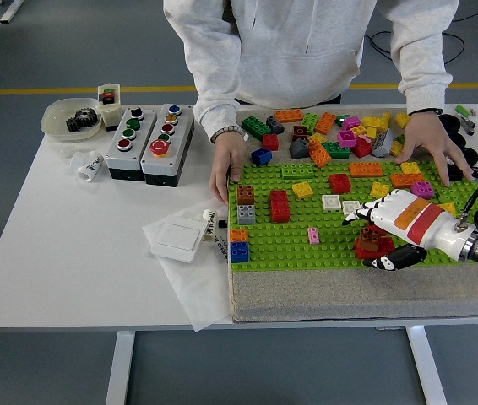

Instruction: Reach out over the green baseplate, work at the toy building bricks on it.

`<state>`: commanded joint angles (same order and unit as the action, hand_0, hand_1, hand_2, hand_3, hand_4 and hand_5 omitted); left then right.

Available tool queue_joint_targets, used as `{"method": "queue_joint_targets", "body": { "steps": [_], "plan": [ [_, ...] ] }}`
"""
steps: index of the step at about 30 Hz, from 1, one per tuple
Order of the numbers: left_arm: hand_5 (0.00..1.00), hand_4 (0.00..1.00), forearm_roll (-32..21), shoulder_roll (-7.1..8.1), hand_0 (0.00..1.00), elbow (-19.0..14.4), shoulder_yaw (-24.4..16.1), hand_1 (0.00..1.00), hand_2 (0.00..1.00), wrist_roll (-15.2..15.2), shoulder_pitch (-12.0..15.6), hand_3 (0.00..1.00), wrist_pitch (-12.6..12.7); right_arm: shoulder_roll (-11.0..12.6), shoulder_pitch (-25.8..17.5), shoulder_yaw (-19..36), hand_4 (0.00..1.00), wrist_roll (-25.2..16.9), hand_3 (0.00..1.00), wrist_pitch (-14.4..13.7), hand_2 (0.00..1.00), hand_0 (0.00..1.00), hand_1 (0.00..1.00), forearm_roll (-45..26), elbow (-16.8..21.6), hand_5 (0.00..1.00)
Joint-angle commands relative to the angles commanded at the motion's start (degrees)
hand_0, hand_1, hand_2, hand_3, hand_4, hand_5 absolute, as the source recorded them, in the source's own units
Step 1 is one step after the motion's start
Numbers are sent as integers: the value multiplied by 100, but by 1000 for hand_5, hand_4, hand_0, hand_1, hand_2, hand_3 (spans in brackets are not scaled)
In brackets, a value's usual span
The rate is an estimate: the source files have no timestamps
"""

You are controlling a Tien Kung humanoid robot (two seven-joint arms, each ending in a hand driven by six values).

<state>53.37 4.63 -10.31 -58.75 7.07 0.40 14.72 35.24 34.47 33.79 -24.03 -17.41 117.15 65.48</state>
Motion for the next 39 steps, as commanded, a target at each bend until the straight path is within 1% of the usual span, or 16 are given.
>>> {"method": "queue_joint_targets", "body": {
  "steps": [2, 3, 6, 8, 9, 10, 14, 15, 17, 20, 21, 22, 26, 27, 32, 39],
  "plan": [
    [694, 785, -3, 0, 760, 0, 4, 800, 848, 0, 7, 755, 0, 14, -41, 96, 890, 50, 756, 9, 712, 347, 498, 25, 59, 280],
    [695, 785, 1, 0, 759, 0, 2, 799, 848, 0, 12, 753, 0, 31, -87, 192, 942, 121, 798, 56, 728, 357, 514, 48, 132, 312],
    [695, 785, 13, 1, 759, 0, -2, 799, 848, 1, 19, 753, -1, 75, -198, 390, 942, 254, 798, 127, 728, 357, 514, 19, 304, 312],
    [695, 785, 22, 4, 759, 0, -3, 799, 848, -2, 24, 753, -3, 136, -367, 596, 942, 490, 798, 161, 728, 357, 514, -254, 542, 312],
    [695, 785, 30, 4, 760, 0, -9, 800, 848, -2, 29, 753, -3, 165, -450, 685, 971, 621, 771, 157, 725, 522, 606, -396, 654, 371],
    [695, 785, 41, 5, 760, 0, -18, 800, 848, -1, 34, 753, -3, 202, -595, 840, 971, 870, 771, 157, 725, 522, 606, -656, 862, 371],
    [695, 785, 92, 9, 760, 0, -50, 800, 848, 4, 52, 753, -10, 284, -893, 1170, 971, 1551, 771, 181, 725, 522, 606, -1572, 1453, 371],
    [695, 785, 98, 10, 759, 0, -53, 800, 848, 5, 56, 752, -11, 299, -929, 1208, 891, 1655, 702, 186, 734, 659, 660, -1796, 1552, 407],
    [695, 785, 108, 16, 759, 0, -49, 800, 848, 6, 64, 752, -16, 356, -1035, 1321, 891, 2027, 702, 253, 734, 659, 660, -2309, 1899, 407],
    [695, 785, 110, 21, 759, 0, -43, 800, 848, 7, 66, 752, -20, 412, -1104, 1388, 891, 2373, 702, 352, 734, 659, 660, -3015, 2254, 407],
    [696, 785, 106, 22, 760, 0, -38, 799, 848, 6, 65, 752, -21, 420, -1111, 1391, 763, 2406, 608, 363, 743, 722, 697, -3218, 2300, 422],
    [696, 785, 89, 24, 760, 0, -22, 799, 848, 3, 60, 752, -22, 442, -1123, 1366, 763, 2455, 608, 396, 743, 722, 697, -3479, 2393, 422],
    [696, 785, 53, 25, 760, 0, 6, 799, 848, -5, 39, 752, -19, 465, -1137, 1254, 763, 2661, 608, 474, 743, 722, 697, -4359, 2556, 422],
    [696, 784, 49, 26, 759, 0, 10, 798, 847, -6, 35, 752, -19, 466, -1139, 1236, 747, 2709, 582, 481, 736, 711, 696, -4448, 2576, 424],
    [696, 784, 11, 28, 759, 0, 43, 798, 847, -13, 18, 752, -17, 487, -1100, 1036, 747, 2931, 582, 624, 736, 711, 696, -4495, 2669, 424],
    [696, 784, -29, 28, 759, 0, 86, 797, 846, -13, 5, 752, -18, 465, -1058, 823, 744, 2962, 566, 796, 725, 701, 688, -4454, 2682, 440]
  ]
}}
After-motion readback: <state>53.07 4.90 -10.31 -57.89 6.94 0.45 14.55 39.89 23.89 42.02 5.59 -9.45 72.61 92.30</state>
